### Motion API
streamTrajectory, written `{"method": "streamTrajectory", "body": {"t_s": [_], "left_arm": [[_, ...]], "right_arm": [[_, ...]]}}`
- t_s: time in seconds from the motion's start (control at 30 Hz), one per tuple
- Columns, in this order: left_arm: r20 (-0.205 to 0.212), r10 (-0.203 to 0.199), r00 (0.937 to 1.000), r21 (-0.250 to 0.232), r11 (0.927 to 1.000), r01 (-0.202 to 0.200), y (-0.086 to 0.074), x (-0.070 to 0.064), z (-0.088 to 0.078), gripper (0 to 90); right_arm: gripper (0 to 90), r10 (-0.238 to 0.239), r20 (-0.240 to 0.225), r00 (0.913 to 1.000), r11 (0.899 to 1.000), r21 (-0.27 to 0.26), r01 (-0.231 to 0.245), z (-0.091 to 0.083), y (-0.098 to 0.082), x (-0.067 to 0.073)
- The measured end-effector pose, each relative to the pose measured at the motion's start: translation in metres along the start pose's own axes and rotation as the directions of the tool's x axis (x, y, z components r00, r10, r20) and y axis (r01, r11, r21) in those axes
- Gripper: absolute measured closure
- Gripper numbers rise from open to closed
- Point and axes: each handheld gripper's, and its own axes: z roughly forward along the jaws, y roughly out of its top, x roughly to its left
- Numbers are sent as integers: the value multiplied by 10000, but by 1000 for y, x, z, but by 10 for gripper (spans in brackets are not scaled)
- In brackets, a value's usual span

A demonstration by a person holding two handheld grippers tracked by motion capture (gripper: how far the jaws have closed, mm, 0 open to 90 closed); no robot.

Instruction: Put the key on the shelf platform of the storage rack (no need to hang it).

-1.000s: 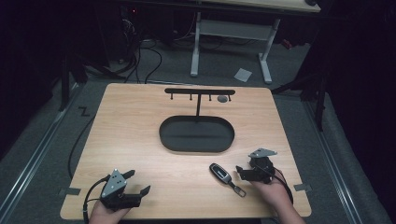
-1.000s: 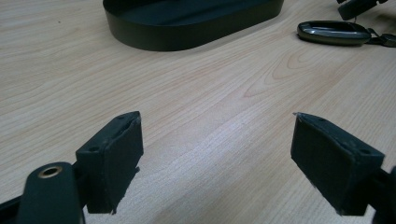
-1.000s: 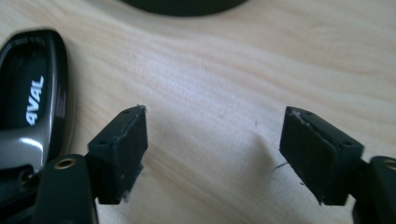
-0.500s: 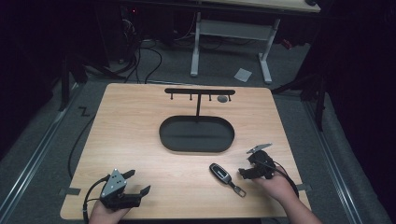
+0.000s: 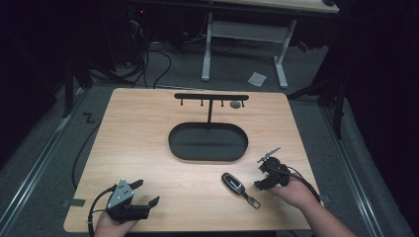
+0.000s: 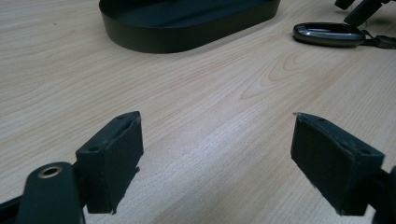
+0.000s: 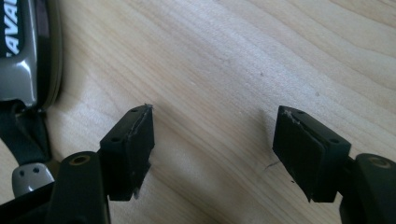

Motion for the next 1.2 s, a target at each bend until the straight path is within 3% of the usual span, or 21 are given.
{"method": "streamTrajectory", "body": {"t_s": [0.3, 0.43, 0.6, 0.87, 0.93, 1.0, 1.2], "left_arm": [[118, 81, 9999, 9, 10000, -81, 1, -1, 1, 176], [121, 35, 9999, -65, 10000, -34, 1, 0, 0, 177], [146, 78, 9999, -37, 10000, -77, 1, 0, 0, 177], [224, 123, 9997, 18, 9999, -124, 1, -1, 1, 178], [232, 119, 9997, 35, 9999, -120, 1, -1, 1, 177], [229, 109, 9997, -1, 9999, -109, 1, -1, 1, 178], [247, 137, 9996, 2, 9999, -138, 1, -2, 1, 178]], "right_arm": [[275, -349, -65, 9994, 9937, 1060, 354, 1, 12, 4], [266, -360, -219, 9991, 9820, 1845, 394, 3, 21, 5], [260, -606, -201, 9980, 9676, 2445, 637, 1, 27, 9], [242, -930, -286, 9953, 9689, 2277, 971, -14, 36, 20], [216, -1035, -403, 9938, 9708, 2131, 1097, -18, 39, 29], [185, -1564, -669, 9854, 9673, 1914, 1665, -20, 41, 39], [172, -1838, -960, 9783, 9659, 1668, 1979, -16, 49, 62]]}}
